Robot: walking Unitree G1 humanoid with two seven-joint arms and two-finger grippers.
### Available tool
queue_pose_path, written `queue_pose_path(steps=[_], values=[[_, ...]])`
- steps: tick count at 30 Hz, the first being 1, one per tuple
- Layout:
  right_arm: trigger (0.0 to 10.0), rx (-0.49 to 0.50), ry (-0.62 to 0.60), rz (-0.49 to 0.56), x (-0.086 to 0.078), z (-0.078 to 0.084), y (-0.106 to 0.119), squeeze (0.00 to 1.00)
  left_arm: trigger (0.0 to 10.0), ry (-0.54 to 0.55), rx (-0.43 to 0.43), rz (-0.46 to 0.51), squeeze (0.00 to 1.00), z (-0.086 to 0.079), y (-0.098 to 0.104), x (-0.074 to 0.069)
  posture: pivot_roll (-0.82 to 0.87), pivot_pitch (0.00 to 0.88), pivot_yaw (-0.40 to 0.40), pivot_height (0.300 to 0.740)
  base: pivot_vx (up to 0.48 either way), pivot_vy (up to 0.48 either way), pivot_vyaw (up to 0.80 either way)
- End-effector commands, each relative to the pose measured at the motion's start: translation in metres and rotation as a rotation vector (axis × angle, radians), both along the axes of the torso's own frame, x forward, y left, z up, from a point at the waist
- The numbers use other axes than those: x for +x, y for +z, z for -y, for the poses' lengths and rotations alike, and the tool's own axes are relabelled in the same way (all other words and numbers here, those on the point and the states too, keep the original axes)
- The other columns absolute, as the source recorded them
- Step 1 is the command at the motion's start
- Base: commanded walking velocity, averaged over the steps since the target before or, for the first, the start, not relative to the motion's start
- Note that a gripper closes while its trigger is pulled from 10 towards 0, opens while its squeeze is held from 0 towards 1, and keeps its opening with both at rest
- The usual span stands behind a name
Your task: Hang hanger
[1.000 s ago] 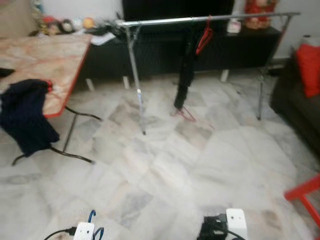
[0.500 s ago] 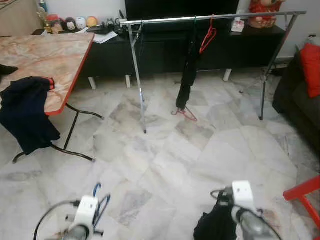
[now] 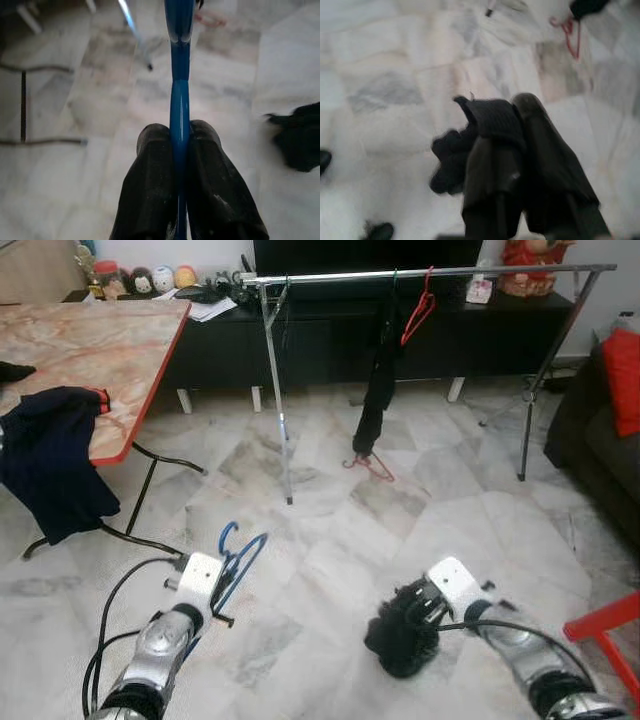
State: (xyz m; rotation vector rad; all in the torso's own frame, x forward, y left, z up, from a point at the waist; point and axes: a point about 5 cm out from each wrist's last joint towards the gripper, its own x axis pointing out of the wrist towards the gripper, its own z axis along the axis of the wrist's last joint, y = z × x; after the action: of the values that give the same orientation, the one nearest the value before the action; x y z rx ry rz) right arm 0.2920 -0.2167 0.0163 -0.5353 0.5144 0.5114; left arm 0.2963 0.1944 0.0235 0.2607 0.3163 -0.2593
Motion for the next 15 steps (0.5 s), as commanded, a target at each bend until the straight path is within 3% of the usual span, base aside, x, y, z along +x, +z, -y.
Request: queue_pose_path(steps=[1, 6, 11, 14, 15], values=[[10.0, -0.004, 0.123, 0.002, 0.004, -0.007, 0.009, 0.0, 10.0, -0.042, -0.006, 0.034, 0.0, 0.005, 0.012, 0.009, -0.11, 0.0, -0.011, 0.74, 0.0, 0.0, 0.0], [10.0, -0.029, 0.424, -0.063, 0.001, -0.008, 0.031, 0.0, 10.0, -0.216, -0.022, 0.071, 0.0, 0.02, 0.034, 0.022, -0.11, 0.0, -0.011, 0.74, 0.0, 0.0, 0.0], [10.0, -0.14, 0.517, -0.098, 0.001, 0.002, 0.041, 0.0, 10.0, -0.36, -0.034, 0.058, 0.0, 0.03, 0.044, 0.024, -0.11, 0.0, -0.012, 0.74, 0.0, 0.0, 0.0], [10.0, -0.246, 0.557, -0.102, 0.007, 0.011, 0.052, 0.0, 10.0, -0.548, -0.015, -0.002, 0.0, 0.037, 0.051, 0.021, -0.11, 0.0, -0.013, 0.74, 0.0, 0.0, 0.0], [10.0, -0.246, 0.557, -0.102, 0.007, 0.011, 0.052, 0.0, 10.0, -0.548, -0.015, -0.002, 0.0, 0.037, 0.051, 0.021, -0.11, 0.0, -0.013, 0.74, 0.0, 0.0, 0.0]])
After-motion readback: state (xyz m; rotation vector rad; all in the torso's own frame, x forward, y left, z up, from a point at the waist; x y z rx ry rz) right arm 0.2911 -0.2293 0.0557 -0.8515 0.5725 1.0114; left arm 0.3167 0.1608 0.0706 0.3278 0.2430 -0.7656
